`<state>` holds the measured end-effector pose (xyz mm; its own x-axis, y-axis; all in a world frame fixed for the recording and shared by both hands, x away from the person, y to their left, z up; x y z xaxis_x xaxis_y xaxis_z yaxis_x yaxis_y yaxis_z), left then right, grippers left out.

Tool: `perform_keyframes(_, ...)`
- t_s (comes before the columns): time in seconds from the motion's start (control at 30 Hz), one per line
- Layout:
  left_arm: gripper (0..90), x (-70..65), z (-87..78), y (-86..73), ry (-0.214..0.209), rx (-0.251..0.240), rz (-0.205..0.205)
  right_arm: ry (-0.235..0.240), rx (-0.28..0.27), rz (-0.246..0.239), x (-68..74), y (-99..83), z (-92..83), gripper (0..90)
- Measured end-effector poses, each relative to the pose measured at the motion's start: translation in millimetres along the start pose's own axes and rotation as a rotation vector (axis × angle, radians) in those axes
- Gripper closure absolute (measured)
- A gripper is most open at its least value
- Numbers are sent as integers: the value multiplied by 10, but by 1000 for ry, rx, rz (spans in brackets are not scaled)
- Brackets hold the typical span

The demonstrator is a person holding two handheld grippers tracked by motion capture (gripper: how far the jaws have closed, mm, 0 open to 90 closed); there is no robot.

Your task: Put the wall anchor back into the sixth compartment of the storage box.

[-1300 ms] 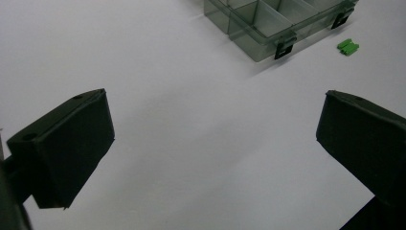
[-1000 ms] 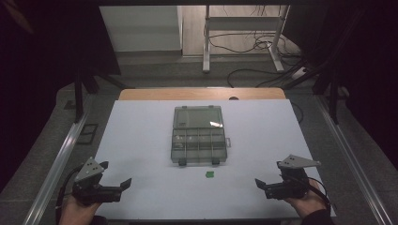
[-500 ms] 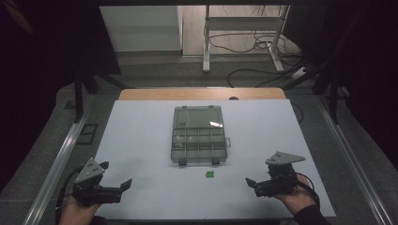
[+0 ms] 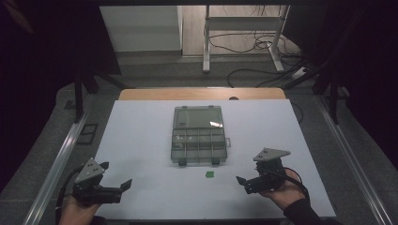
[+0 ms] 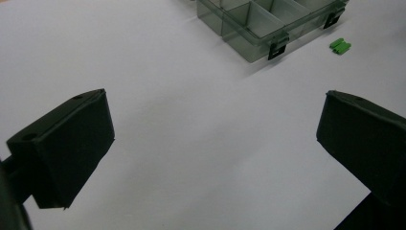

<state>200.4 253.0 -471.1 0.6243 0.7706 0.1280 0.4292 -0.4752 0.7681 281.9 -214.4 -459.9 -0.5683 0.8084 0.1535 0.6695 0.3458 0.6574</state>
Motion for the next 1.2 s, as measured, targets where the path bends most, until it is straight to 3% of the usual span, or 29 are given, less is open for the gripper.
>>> perform_keyframes(0.3,0,2,-2,-3,-1,1,-2,37,55,-40,93,116,136,0)
perform_keyframes(0.5,0,-1,2,-1,-1,2,0,32,80,-52,131,152,187,6)
perform_keyframes(0.8,1,-3,5,-1,-2,4,2,31,71,-53,154,249,266,126)
perform_keyframes(1.2,4,-1,6,-2,0,7,-1,76,138,-104,290,315,448,343)
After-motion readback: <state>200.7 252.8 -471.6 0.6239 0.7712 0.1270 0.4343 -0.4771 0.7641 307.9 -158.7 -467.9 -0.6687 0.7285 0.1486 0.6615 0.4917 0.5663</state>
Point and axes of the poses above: each handheld gripper's, and its own axes: z roughly forward along the jaws, y roughly out of its top, x roughly to its left, the point moved 2 cm from there along z, roughly forward along the jaws, and after that the axes turned 14 degrees about z, right-handed, at the moved point
